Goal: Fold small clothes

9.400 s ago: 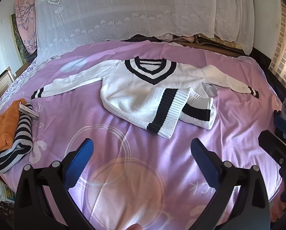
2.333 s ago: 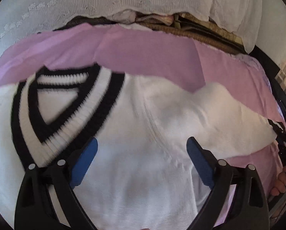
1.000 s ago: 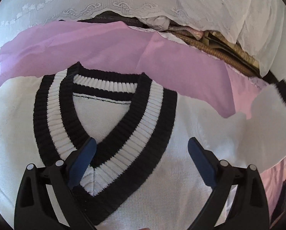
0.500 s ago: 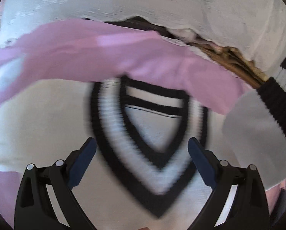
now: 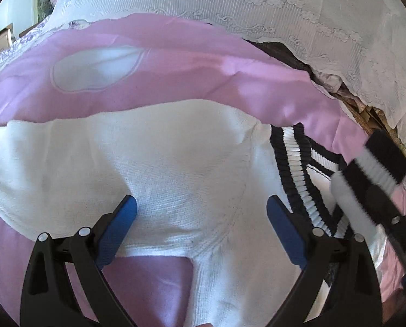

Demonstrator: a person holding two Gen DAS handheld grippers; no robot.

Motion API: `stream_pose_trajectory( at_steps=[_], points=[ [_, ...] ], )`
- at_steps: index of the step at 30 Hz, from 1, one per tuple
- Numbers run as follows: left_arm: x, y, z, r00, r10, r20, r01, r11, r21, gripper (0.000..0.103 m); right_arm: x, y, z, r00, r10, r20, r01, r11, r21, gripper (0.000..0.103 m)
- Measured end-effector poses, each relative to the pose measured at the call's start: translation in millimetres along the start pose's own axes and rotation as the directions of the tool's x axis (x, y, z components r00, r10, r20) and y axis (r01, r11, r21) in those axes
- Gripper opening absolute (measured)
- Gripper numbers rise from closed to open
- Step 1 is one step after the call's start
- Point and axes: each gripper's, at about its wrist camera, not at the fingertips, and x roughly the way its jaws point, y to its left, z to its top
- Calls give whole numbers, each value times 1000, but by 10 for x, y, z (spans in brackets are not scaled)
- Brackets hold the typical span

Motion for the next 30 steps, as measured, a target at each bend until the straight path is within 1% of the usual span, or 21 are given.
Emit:
stream_pose_trajectory(
  at_steps=[3, 5, 6, 7, 8, 9, 11, 13, 14, 15, 16, 18, 19, 21, 23, 24, 25, 26, 27, 28, 30],
  points=[
    [-27, -56, -13, 1000, 16, 22, -17, 999, 35, 94, 187, 114, -102, 999, -10, -41, 9, 999, -38, 12],
    [-26, -43, -28, 999, 32, 24, -33, 999, 35, 94, 342, 133, -168, 995, -16, -103, 9, 998, -61, 16],
    [-6, -20, -25, 999, 45, 23, -46, 999, 28, 94, 399, 120, -203, 991, -7, -133, -1, 998, -58, 19],
    [9, 4, -18, 999, 39, 17, -39, 999, 20, 94, 445, 97, -242, 986, 12, -167, -21, 998, -52, 22],
    [18, 29, -16, 999, 31, 10, -31, 999, 10, 94, 458, 86, -263, 982, 24, -186, -34, 998, -50, 28],
    [14, 50, -20, 1000, 23, 7, -23, 1000, 2, 94, 447, 82, -268, 981, 34, -191, -45, 998, -51, 31],
    [-10, 48, -26, 1000, 20, 11, -20, 1000, 4, 94, 307, 57, -231, 985, 62, -159, -72, 996, -55, 31],
    [-47, 11, -43, 1000, 5, 10, -5, 1000, 15, 94, 68, 15, -181, 991, 77, -106, -86, 992, -91, 31],
    [-66, -8, -52, 1000, -11, 8, 11, 1000, 19, 94, -31, -20, -164, 995, 66, -80, -75, 991, -112, 32],
    [-87, -43, -59, 999, -35, 4, 35, 999, 25, 94, -202, -88, -165, 999, 37, -34, -41, 988, -146, 35],
    [-111, -67, -78, 998, -57, 3, 57, 998, 30, 94, -282, -134, -160, 1000, 17, -13, -19, 987, -159, 37],
    [-114, -116, -96, 994, -105, -8, 106, 994, 36, 94, -522, -368, -183, 998, -46, 47, 54, 985, -166, 39],
    [-101, -144, -115, 992, -121, -16, 122, 992, 40, 94, -642, -546, -215, 994, -81, 75, 92, 985, -144, 41],
    [-65, -179, -138, 993, -116, -22, 117, 992, 44, 94, -792, -863, -272, 987, -123, 105, 133, 988, -85, 41],
    [-74, -197, -157, 993, -113, -16, 113, 993, 37, 94, -890, -1251, -361, 982, -148, 114, 148, 989, 12, 41],
    [-115, -192, -162, 989, -145, -14, 146, 989, 20, 94, -903, -1432, -393, 982, -152, 109, 145, 987, 68, 42],
    [-154, -180, -168, 983, -182, -15, 182, 983, 4, 94, -890, -1666, -448, 987, -135, 92, 119, 980, 162, 42],
    [-179, -173, -165, 974, -225, -18, 225, 974, -13, 94, -849, -1849, -470, 993, -92, 68, 73, 967, 244, 39],
    [-199, -165, -168, 960, -277, -29, 276, 960, -38, 94, -814, -1959, -489, 997, -60, 57, 41, 956, 292, 37],
    [-186, -173, -181, 953, -300, -42, 298, 953, -53, 95, -774, -2057, -502, 998, -31, 60, 9, 941, 339, 35],
    [-57, -207, -240, 942, -324, -92, 318, 945, -72, 95, -766, -2105, -534, 998, -17, 69, -9, 934, 357, 34]
  ],
)
